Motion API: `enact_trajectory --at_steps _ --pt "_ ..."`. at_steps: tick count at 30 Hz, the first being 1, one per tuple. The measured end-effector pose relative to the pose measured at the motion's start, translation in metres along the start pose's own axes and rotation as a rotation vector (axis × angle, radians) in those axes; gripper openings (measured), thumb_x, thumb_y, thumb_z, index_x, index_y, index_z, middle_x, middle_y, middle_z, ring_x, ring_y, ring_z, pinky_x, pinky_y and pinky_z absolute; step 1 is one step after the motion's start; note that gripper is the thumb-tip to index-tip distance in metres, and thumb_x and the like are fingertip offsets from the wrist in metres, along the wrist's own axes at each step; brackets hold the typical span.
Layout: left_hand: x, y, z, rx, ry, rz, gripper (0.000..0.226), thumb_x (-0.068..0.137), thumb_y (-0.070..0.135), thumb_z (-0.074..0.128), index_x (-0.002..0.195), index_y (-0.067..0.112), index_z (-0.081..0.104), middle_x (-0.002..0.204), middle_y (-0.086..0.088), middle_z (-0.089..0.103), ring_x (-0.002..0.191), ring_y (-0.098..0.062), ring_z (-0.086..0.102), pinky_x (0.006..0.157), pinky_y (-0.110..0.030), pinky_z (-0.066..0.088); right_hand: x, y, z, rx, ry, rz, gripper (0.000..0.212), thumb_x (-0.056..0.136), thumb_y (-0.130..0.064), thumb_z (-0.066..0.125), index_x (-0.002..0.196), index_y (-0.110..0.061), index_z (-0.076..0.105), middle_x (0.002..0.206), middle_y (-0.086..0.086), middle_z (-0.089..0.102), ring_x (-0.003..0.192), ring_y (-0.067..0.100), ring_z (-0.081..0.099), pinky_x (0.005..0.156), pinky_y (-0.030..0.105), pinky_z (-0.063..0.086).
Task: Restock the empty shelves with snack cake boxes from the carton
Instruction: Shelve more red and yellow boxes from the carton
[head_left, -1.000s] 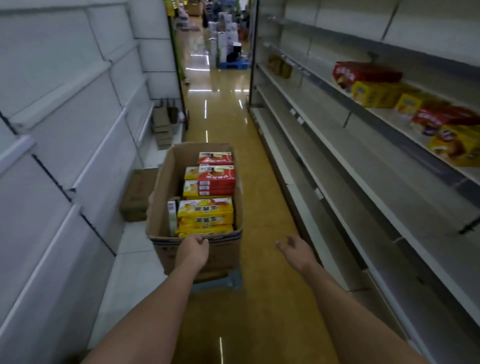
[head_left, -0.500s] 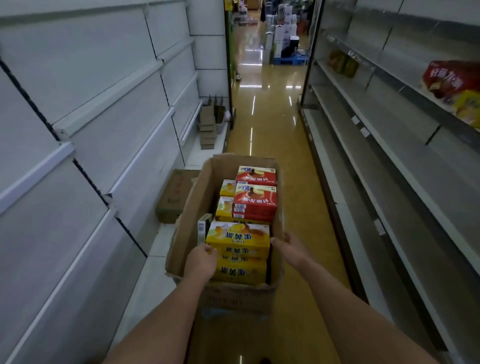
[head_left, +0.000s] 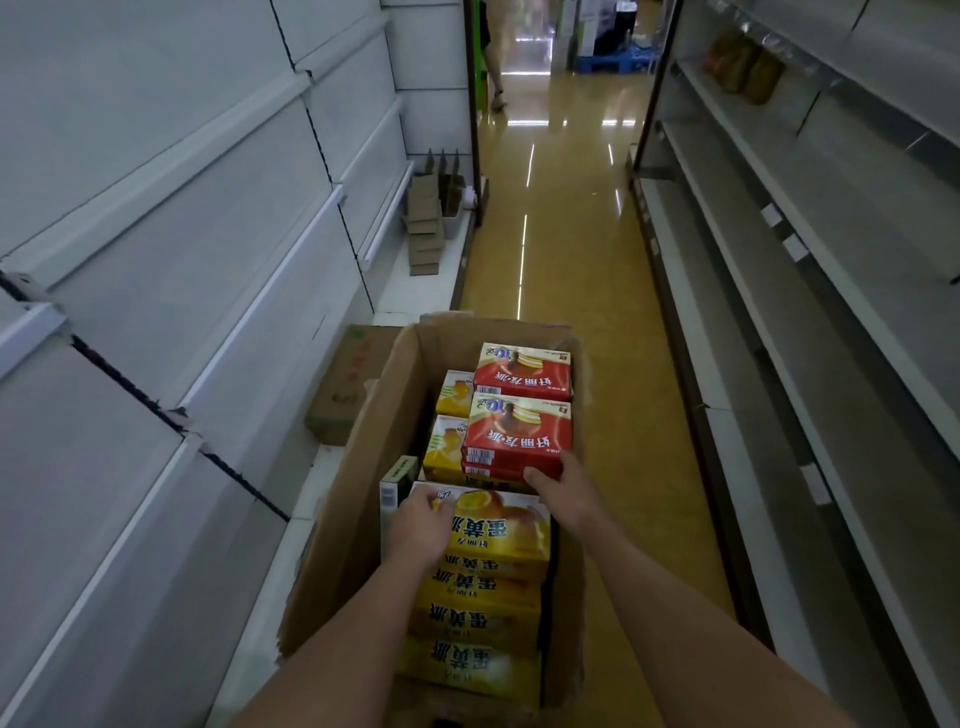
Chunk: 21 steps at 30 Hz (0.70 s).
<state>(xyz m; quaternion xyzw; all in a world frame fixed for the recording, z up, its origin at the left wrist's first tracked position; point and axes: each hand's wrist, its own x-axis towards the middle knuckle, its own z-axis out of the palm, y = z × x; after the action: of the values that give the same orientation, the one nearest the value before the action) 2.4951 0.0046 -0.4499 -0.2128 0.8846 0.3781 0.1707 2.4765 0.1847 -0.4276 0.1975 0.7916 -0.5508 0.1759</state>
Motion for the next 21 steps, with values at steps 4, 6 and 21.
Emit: enact_trajectory --at_steps 4,6,21 --pt "0.038 0.01 0.001 0.014 -0.052 -0.023 0.042 0.099 0.037 0.044 0.134 0.014 0.046 0.128 -0.008 0.057 0.112 -0.026 0.056 0.092 -0.035 0.046 0.048 0.01 0.012 -0.088 0.053 0.034 0.054 0.083 -0.04 0.066 0.13 -0.02 0.048 0.127 0.002 0.057 0.116 0.023 0.055 0.098 0.047 0.048" --pt "0.058 0.015 0.002 0.012 -0.083 -0.021 0.042 0.1 0.036 0.043 0.134 0.011 0.046 0.129 -0.009 0.056 0.113 -0.027 0.055 0.086 -0.032 0.044 0.069 0.013 0.018 -0.116 0.101 0.057 0.056 0.081 -0.041 0.066 0.129 -0.019 0.048 0.127 0.002 0.056 0.117 0.024 0.054 0.097 0.048 0.047" --pt "0.162 0.034 0.043 -0.262 -0.301 -0.119 0.077 0.086 0.07 0.039 0.146 0.021 0.03 0.136 -0.011 0.054 0.12 -0.033 0.054 0.097 -0.049 0.048 0.125 -0.009 0.049 -0.262 0.419 0.319 0.055 0.092 -0.027 0.054 0.14 -0.009 0.033 0.139 0.01 0.046 0.126 0.032 0.039 0.097 0.045 0.043"
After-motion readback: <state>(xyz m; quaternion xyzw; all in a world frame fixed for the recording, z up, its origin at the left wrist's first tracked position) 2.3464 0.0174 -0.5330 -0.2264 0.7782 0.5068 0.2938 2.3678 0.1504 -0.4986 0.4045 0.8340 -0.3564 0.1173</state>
